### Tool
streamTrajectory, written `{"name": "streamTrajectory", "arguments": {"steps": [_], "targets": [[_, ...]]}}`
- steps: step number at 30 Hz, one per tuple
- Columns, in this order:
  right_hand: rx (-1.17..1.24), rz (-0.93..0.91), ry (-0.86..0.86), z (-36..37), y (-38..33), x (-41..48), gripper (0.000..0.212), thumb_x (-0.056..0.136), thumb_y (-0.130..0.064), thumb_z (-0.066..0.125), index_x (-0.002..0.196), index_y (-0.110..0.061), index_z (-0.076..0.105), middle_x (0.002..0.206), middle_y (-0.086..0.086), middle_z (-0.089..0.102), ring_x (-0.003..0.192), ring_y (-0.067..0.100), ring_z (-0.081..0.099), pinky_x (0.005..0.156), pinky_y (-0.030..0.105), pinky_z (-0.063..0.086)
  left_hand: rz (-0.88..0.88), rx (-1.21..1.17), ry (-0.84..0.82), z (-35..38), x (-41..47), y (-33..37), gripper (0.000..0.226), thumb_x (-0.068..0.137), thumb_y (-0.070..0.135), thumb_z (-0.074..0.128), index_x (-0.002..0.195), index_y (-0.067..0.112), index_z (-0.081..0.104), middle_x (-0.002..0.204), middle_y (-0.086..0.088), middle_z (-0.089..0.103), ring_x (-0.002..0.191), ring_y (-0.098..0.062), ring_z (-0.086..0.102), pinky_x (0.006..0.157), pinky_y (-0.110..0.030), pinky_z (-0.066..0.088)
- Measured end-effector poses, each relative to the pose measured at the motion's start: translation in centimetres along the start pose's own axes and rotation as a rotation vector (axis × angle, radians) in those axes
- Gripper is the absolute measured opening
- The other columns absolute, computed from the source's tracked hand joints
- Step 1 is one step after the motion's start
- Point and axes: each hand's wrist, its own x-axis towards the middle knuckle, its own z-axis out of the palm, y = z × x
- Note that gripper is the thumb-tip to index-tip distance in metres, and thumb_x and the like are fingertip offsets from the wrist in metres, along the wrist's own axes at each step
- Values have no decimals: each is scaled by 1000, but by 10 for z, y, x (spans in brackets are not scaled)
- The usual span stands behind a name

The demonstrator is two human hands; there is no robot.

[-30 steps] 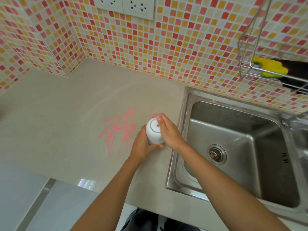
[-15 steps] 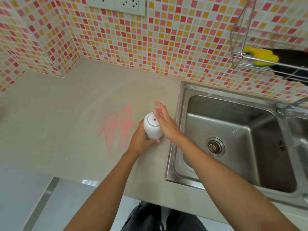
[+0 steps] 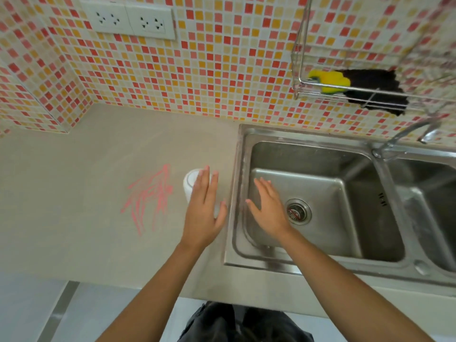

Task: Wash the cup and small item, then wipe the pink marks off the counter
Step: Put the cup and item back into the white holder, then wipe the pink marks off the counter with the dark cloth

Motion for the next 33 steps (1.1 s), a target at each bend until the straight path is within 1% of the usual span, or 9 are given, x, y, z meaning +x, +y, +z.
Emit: {"name": "streamTrajectory", "arguments": {"steps": [4, 8, 14, 17, 21, 25, 27, 30, 33], "targets": [[-33, -19, 112, -33, 22, -5, 65, 94, -27, 55, 149, -10, 25, 157, 9, 22, 147, 23, 11, 120, 42, 14, 117, 68, -115, 38, 20, 39, 61, 99, 32, 35, 151, 10, 15, 160, -10, 10, 149, -21, 1, 121, -33, 5], [-50, -10, 254, -90, 45, -3, 66, 95, -26, 54, 151, -10, 21, 159, 5, 16, 147, 16, 4, 120, 41, 13, 191, 134, -81, 61, 74, 93, 63, 101, 31, 39, 152, 6, 12, 160, -11, 4, 149, -24, 1, 120, -45, 15], [-30, -182, 678, -216, 50, 24, 51, 96, -21, 50, 144, -7, 37, 152, 7, 32, 142, 17, 26, 116, 30, 23, 283, 230, 41, 68, 183, 179, 62, 104, 36, 31, 152, 5, 7, 160, -11, -1, 149, -22, -2, 122, -40, 5], [-56, -181, 746, -271, 52, 59, 50, 95, -18, 50, 142, -9, 39, 150, 8, 35, 140, 19, 29, 115, 29, 24, 274, 353, 0, 75, 229, 205, 66, 103, 46, 20, 152, 4, 3, 160, -12, -3, 148, -23, -7, 121, -41, 1], [-98, 12, 486, -315, 66, 112, 60, 93, -23, 53, 147, -11, 29, 155, 9, 27, 143, 25, 23, 116, 41, 26, 229, 526, -49, 87, 256, 213, 78, 95, 59, -1, 151, 5, -6, 160, -13, -11, 146, -23, -15, 120, -42, -5], [-111, 195, 79, -331, 73, 159, 91, 62, -68, 60, 140, -25, 37, 144, 4, 45, 125, 29, 48, 97, 49, 46, 231, 525, -35, 90, 264, 216, 80, 93, 62, -2, 151, 6, -6, 160, -11, -13, 147, -22, -15, 121, -42, -4], [-178, 205, -73, -333, 70, 172, 103, 56, -76, 57, 143, -27, 36, 146, 2, 43, 128, 29, 45, 101, 47, 43, 224, 523, -41, 88, 268, 217, 81, 92, 63, -2, 151, 8, -7, 160, -10, -13, 147, -22, -16, 119, -39, -9], [-318, 203, -116, -338, 70, 179, 78, 76, -58, 62, 142, -23, 41, 143, 5, 46, 129, 32, 43, 105, 43, 37, 208, 536, -69, 88, 270, 220, 80, 92, 63, -3, 150, 9, -11, 159, -8, -17, 145, -20, -21, 116, -37, -16], [-386, 147, -73, -343, 72, 183, 56, 84, -38, 62, 135, -23, 47, 132, 6, 55, 116, 30, 52, 93, 37, 43, 186, 525, -90, 88, 271, 221, 79, 93, 63, -1, 149, 10, -14, 158, -6, -19, 144, -19, -24, 114, -35, -19]]}}
